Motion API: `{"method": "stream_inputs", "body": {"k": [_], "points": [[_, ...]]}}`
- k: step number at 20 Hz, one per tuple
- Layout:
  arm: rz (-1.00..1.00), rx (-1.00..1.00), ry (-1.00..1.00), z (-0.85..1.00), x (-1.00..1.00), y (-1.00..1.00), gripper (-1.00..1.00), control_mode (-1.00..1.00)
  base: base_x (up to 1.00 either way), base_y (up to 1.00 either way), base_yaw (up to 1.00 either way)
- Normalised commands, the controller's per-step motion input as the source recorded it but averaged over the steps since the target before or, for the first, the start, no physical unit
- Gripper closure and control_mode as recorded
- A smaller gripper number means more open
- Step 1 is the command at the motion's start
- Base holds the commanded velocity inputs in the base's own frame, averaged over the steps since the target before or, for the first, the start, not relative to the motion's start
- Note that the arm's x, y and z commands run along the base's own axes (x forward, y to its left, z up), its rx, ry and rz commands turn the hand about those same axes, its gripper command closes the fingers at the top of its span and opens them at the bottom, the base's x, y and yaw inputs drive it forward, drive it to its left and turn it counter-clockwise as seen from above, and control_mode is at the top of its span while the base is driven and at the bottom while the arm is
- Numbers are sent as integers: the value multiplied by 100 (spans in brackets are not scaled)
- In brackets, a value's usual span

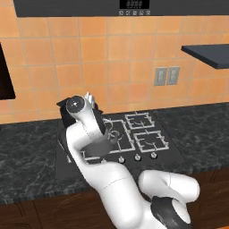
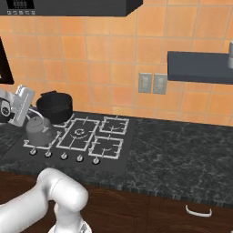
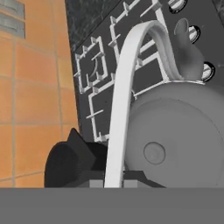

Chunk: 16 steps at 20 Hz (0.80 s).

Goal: Pick the kettle from the counter and place it on a stove burner. Then turn the burner on.

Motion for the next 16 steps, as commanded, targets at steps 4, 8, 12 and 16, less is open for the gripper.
{"method": "stream_inputs", "body": {"k": [4, 8, 12, 16], "points": [[-24, 10, -8, -19, 26, 65, 100, -100, 0, 0, 0], [-26, 5, -7, -16, 22, 65, 100, -100, 0, 0, 0], [-29, 11, -5, -8, 13, 66, 100, -100, 0, 0, 0], [-31, 18, -5, -3, 6, 62, 100, -100, 0, 0, 0]]}}
